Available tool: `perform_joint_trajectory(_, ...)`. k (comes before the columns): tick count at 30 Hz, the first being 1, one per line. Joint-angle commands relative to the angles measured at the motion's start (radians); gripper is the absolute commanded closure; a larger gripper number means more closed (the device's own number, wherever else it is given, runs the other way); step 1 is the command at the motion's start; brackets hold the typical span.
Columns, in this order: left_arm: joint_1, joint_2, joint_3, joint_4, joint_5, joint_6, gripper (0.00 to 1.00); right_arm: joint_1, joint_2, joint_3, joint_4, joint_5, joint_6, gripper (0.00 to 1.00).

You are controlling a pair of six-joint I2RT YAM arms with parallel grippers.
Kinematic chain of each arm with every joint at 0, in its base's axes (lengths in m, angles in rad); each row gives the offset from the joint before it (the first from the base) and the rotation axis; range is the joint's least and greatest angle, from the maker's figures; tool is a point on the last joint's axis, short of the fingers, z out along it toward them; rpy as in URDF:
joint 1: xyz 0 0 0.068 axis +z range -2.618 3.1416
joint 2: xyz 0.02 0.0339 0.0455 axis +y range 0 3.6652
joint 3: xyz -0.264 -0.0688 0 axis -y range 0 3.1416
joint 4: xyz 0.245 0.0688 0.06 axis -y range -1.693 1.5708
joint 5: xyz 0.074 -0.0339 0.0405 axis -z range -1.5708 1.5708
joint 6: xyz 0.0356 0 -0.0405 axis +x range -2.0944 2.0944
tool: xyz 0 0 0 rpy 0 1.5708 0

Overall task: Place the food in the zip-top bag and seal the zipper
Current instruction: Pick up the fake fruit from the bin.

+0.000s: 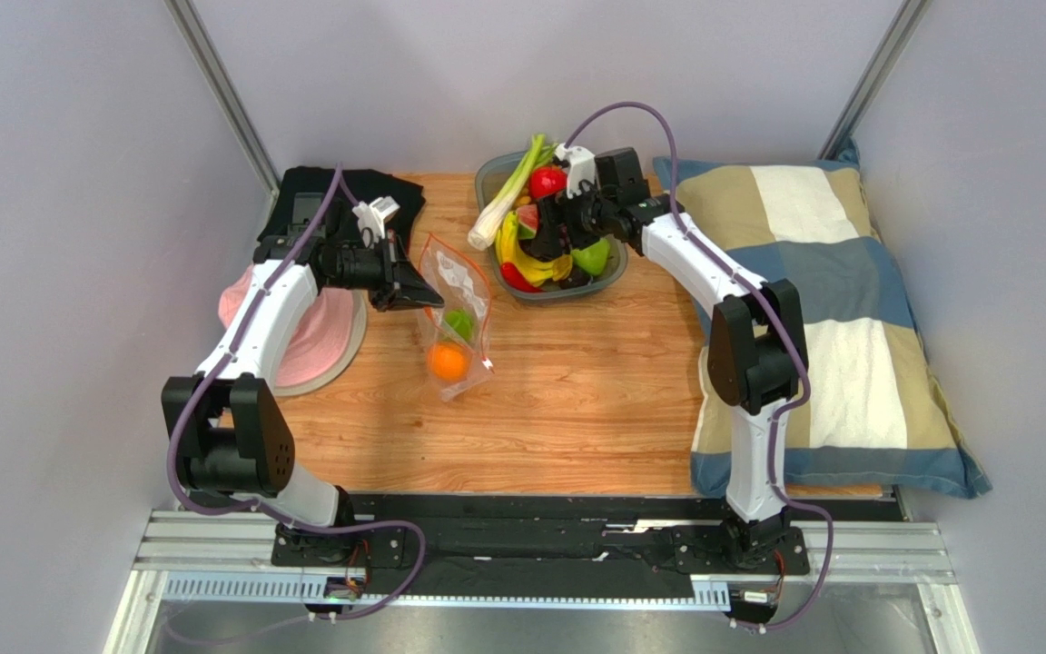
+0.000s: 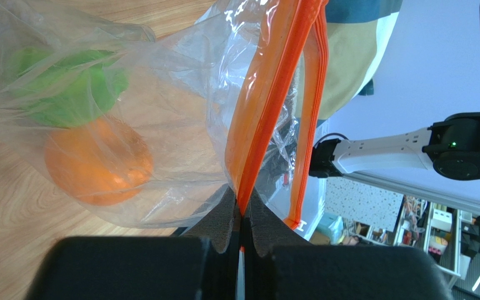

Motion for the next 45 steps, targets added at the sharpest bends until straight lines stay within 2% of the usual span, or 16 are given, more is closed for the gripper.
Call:
perform_joint_trajectory(1, -0.003, -0.005, 0.036, 0.003, 0.0, 0.017, 1.0, 0.029, -0.038, 0.057, 0.141, -0.025, 0.134, 0.12)
perform_joint_trajectory(4, -0.003, 0.001, 0.04, 0.003, 0.0, 0.017, 1.0, 0.038, -0.008, 0.114, 0.141, -0.048, 0.205, 0.13)
perform_joint_trajectory(11, -0.003, 0.002, 0.044, 0.002, -0.003, 0.014, 1.0, 0.07, 0.026, 0.134, 0.167, -0.087, 0.36, 0.16)
perform_joint_trajectory(19, -0.003, 0.002, 0.042, 0.008, -0.007, 0.007, 1.0, 0.075, 0.087, 0.148, 0.167, -0.018, 0.455, 0.21)
perform_joint_trajectory(25, -0.003, 0.004, 0.045, 0.005, -0.009, 0.01, 1.0, 0.079, 0.124, 0.155, 0.175, -0.013, 0.499, 0.37)
perform_joint_trajectory(29, -0.003, 0.004, 0.047, -0.004, -0.01, 0.013, 1.0, 0.075, 0.118, 0.162, 0.158, -0.009, 0.518, 0.6)
perform_joint_trajectory(35, -0.003, 0.004, 0.047, -0.006, -0.014, 0.017, 1.0, 0.044, 0.095, 0.175, 0.129, -0.024, 0.575, 0.82)
perform_joint_trajectory(41, -0.003, 0.009, 0.053, -0.007, -0.01, 0.019, 1.0, 0.015, 0.048, 0.171, 0.109, -0.074, 0.634, 0.98)
perform_joint_trajectory(45, -0.003, 0.013, 0.054, -0.009, -0.007, 0.02, 1.0, -0.005, 0.025, 0.169, 0.121, -0.113, 0.688, 1.0)
